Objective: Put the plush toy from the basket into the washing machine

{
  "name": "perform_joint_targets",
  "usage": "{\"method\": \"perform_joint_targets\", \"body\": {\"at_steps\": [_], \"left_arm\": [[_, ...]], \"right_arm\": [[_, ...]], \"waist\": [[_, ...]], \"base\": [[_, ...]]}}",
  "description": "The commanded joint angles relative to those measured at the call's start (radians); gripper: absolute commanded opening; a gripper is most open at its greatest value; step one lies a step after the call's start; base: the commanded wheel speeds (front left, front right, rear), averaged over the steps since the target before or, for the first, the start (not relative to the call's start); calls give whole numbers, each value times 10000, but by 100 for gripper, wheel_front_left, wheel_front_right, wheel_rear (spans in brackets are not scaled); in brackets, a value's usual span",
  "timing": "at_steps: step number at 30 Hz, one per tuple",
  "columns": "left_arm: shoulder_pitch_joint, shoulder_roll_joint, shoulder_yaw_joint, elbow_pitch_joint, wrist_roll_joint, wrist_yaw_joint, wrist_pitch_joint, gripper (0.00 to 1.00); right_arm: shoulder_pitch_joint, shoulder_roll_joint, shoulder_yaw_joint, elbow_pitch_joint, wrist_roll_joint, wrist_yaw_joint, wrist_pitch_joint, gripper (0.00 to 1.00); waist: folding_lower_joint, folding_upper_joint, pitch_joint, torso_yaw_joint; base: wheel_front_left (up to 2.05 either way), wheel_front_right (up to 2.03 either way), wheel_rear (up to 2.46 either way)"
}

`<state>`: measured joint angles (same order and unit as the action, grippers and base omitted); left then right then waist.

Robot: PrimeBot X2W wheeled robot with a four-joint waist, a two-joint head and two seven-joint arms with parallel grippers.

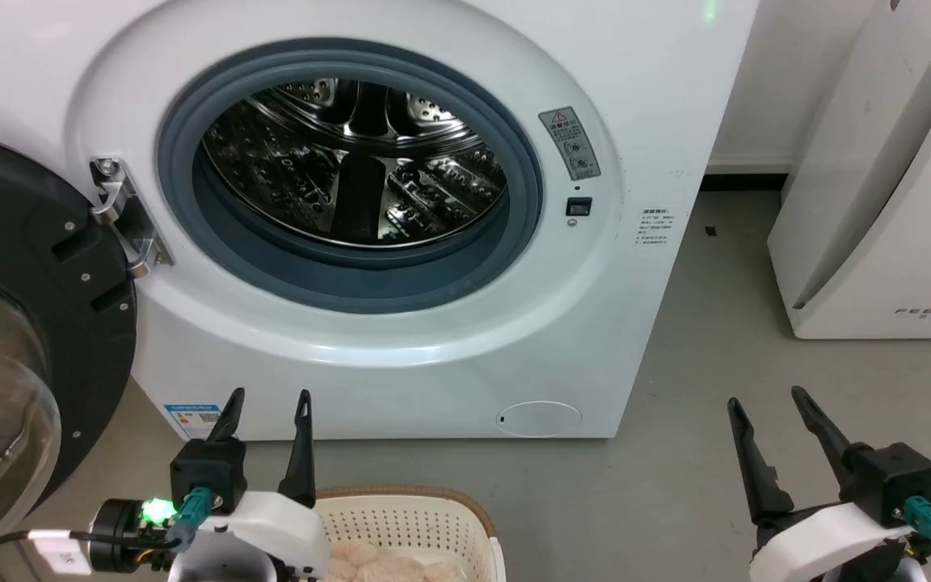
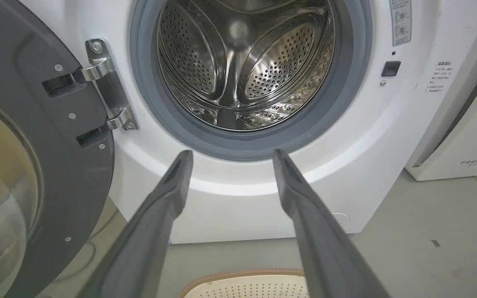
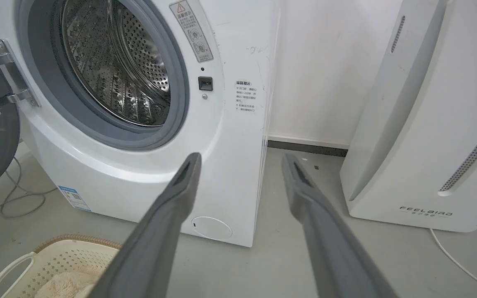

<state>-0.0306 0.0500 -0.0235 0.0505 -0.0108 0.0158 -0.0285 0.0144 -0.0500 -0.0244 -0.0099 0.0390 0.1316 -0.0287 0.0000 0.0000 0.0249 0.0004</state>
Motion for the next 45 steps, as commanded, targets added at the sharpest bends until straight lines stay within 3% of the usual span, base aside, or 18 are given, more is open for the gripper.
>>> {"method": "perform_joint_targets", "body": {"at_steps": [1,20,45], "left_arm": [[-221,3,-61,150,-42,10,-85,100],[-1697,60,-400,3156,-328,-351,-280,100],[-3192,354,-917,5972,-818,-361,977,100]], "right_arm": [[-117,0,-49,-72,167,-1,-95,100],[-664,-1,-156,-399,705,-3,-490,100],[-1746,-1,-254,-1099,1316,-5,-1030,100]], "waist": [[0,0,55,8],[0,0,1221,-271],[0,0,3830,-675]], "base": [[0,0,0],[0,0,0],[0,0,0]]}}
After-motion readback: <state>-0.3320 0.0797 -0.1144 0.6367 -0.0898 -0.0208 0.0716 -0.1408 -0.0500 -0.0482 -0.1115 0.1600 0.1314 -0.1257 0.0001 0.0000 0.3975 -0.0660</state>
